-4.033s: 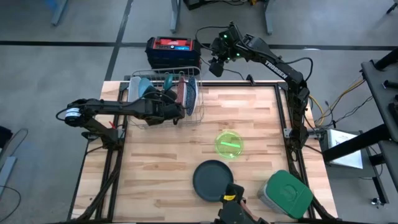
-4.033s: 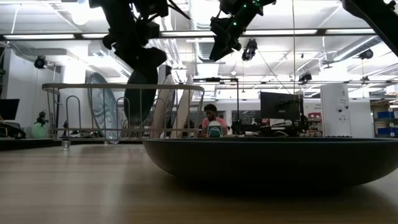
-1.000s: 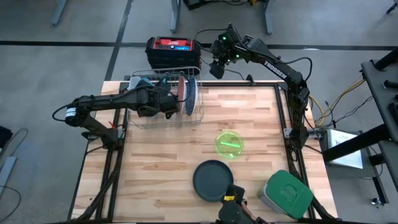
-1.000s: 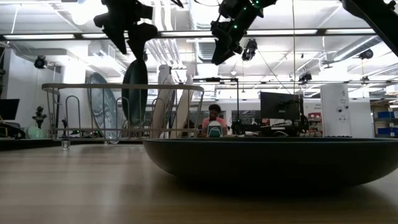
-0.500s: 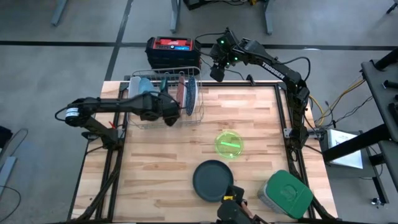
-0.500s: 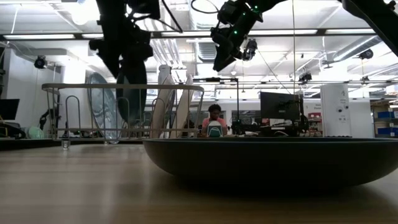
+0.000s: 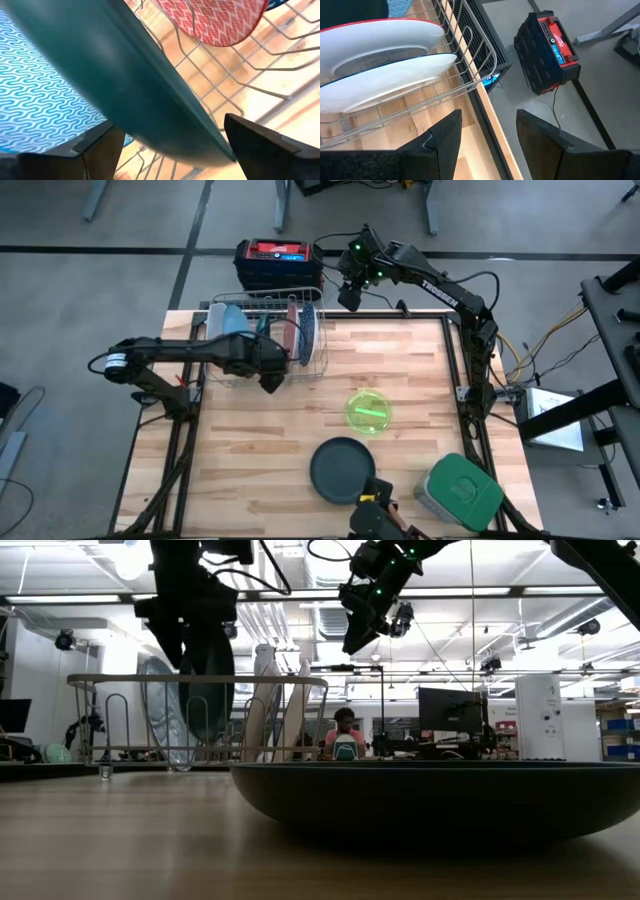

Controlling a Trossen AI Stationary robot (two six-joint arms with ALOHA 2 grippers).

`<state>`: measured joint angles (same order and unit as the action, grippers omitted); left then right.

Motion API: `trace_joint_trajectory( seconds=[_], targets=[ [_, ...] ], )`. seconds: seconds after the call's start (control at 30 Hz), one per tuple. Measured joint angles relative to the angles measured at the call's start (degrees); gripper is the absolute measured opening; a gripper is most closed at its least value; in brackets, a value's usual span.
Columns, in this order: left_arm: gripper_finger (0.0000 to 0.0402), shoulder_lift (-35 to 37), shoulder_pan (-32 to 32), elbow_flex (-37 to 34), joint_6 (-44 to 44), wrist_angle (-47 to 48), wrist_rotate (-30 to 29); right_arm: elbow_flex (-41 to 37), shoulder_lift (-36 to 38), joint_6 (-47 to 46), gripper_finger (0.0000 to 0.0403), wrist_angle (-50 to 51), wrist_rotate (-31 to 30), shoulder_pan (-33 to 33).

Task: Sort dishes
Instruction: Put the green plate into the dish rack

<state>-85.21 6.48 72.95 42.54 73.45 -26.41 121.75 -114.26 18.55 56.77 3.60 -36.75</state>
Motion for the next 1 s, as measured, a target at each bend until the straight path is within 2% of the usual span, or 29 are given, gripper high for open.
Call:
trace_joint_trajectory(
  seconds=[0.33,0.43,0.53,0.8,1.0],
  targets=[
    [0.0325,0.0,-0.11,6.14,0.1,8.61,-0.42,0.0,0.0,0.02,0.0179,0.0,0.0,0.0],
    [0.0325,0.0,-0.12,7.61,-0.58,9.52,-2.49,0.0,0.0,0.02,0.0179,-0.02,-0.01,0.0],
    [0.0325,0.0,-0.17,8.8,-1.48,9.6,-7.05,0.0,0.0,0.04,0.0179,-0.02,0.0,0.0],
    [0.0325,0.01,0.03,8.1,-1.53,6.75,-15.37,0.01,0.02,0.04,0.0179,-0.04,-0.02,0.0],
    [0.0325,0.02,0.17,5.56,-1.49,3.52,-16.5,0.0,0.09,-0.27,0.0179,-0.04,-0.02,0.0]
  ],
)
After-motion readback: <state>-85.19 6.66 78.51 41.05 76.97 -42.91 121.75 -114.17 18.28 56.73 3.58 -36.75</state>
